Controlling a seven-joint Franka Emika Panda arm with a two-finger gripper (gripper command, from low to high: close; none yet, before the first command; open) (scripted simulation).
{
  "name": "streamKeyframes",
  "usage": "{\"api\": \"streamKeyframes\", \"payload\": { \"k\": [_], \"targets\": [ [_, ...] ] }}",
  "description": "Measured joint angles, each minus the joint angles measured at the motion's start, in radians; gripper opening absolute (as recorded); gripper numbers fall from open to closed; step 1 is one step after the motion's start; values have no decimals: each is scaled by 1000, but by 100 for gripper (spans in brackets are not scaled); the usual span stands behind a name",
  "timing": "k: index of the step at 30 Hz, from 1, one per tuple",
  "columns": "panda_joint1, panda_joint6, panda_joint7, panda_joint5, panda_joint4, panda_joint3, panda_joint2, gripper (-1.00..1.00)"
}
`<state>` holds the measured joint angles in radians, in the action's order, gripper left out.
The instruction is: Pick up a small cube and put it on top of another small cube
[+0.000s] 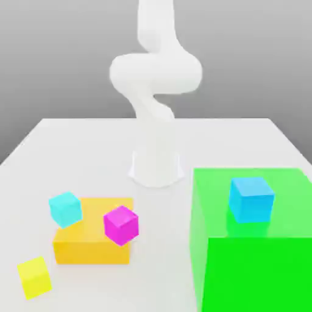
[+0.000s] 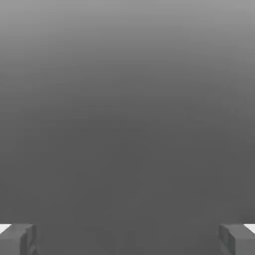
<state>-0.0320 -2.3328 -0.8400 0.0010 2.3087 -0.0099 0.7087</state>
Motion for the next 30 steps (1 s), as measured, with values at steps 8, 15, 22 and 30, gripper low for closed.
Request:
{"api": "streamKeyframes", "payload": {
  "k": [8, 15, 22, 30],
  "targets": [
    [-97, -106, -129, 3, 28, -41, -296, 0],
    [-164, -197, -233, 16, 52, -94, -549, 0],
    [-250, -288, -316, 59, 76, -137, -805, 0],
    [-320, -432, -337, 147, 72, -133, -1098, 0]
  ]
}}
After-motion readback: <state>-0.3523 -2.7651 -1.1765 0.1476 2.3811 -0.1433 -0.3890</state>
